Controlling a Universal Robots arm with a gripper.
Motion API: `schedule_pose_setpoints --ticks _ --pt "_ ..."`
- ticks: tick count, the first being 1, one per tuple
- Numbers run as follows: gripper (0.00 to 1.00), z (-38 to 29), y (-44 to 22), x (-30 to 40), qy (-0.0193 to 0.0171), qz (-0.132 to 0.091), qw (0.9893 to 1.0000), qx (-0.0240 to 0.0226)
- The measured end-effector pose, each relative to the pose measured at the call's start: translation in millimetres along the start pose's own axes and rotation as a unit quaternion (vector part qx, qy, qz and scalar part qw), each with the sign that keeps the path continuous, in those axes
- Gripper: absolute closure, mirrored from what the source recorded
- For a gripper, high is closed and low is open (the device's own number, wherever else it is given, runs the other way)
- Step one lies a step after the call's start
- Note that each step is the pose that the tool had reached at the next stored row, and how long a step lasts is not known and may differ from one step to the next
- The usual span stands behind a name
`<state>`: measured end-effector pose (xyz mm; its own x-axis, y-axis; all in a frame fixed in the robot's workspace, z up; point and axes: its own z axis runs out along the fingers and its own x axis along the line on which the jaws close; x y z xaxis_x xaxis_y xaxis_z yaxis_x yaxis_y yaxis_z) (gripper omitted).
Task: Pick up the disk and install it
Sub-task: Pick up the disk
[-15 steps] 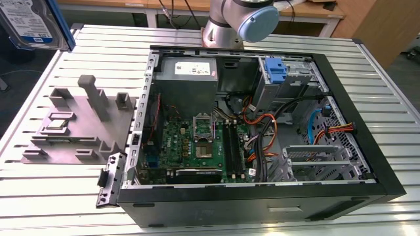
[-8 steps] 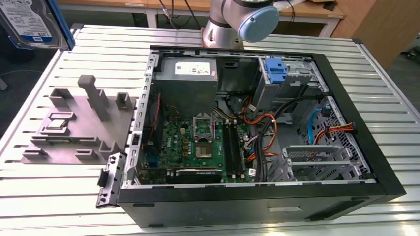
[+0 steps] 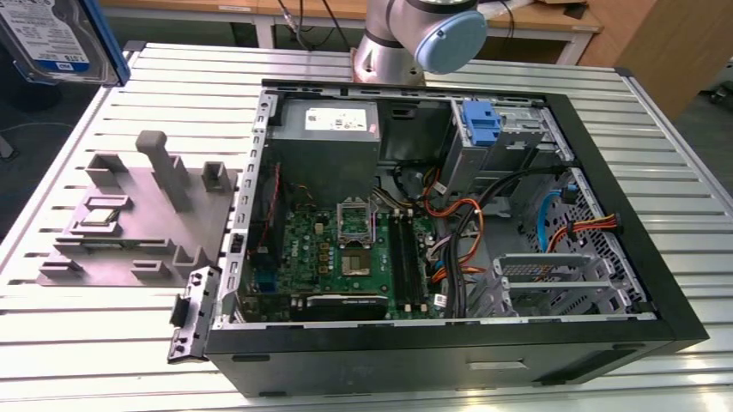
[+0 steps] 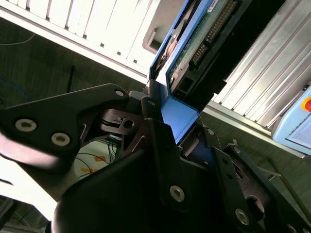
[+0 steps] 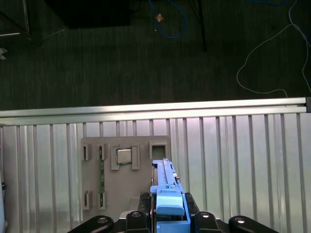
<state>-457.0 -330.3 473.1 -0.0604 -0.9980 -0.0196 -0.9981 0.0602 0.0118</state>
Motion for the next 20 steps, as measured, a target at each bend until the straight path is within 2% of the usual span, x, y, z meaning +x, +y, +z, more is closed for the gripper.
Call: schedule_pose_setpoints --ticks 12,20 --pt "0.63 -8.0 0.1 -0.2 0.0 0.0 1.0 0.0" --pt "0.63 -10.6 0.1 -0.2 -0.0001 0.0 1.0 0.0"
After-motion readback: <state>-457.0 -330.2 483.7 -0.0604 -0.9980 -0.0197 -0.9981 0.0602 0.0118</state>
